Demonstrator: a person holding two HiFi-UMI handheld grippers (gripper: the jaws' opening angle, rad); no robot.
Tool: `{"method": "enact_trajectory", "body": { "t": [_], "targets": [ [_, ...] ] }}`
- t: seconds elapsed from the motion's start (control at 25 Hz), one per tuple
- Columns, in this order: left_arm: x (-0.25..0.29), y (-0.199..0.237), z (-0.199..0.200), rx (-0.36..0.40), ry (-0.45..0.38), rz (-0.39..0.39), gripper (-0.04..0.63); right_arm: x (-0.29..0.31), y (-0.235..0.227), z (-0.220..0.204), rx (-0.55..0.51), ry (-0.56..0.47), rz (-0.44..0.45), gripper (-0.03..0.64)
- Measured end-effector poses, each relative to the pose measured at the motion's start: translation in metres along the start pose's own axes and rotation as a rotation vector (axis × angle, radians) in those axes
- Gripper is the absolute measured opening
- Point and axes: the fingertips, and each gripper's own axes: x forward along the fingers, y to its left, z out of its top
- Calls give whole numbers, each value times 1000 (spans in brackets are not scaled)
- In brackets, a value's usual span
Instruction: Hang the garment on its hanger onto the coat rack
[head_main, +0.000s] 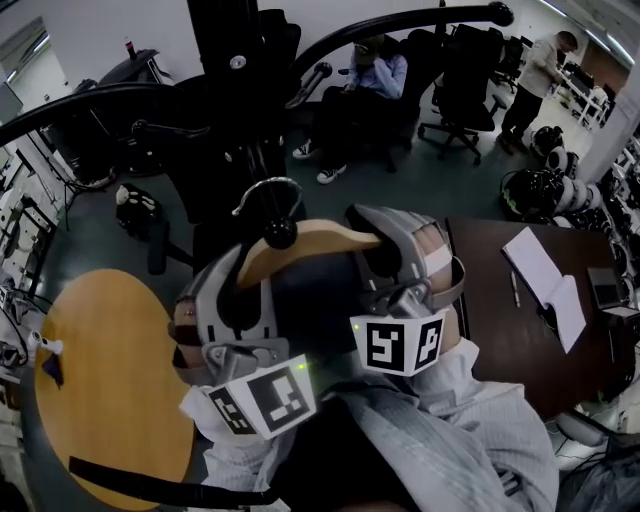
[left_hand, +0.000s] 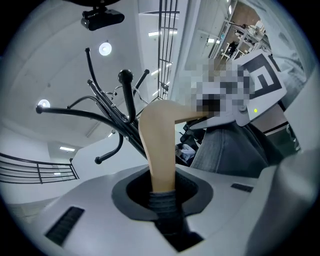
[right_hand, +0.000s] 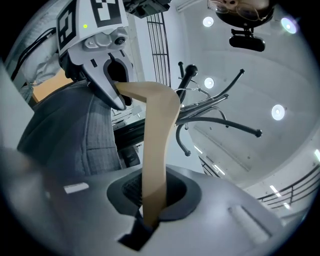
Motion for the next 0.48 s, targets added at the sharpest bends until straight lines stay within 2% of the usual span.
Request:
{"method": "enact_trajectory", "body": {
  "t": [0.48],
  "targets": [
    [37,6,-51,-10,105,-24,66,55,42,-9,63,-12,113,21]
  ]
}}
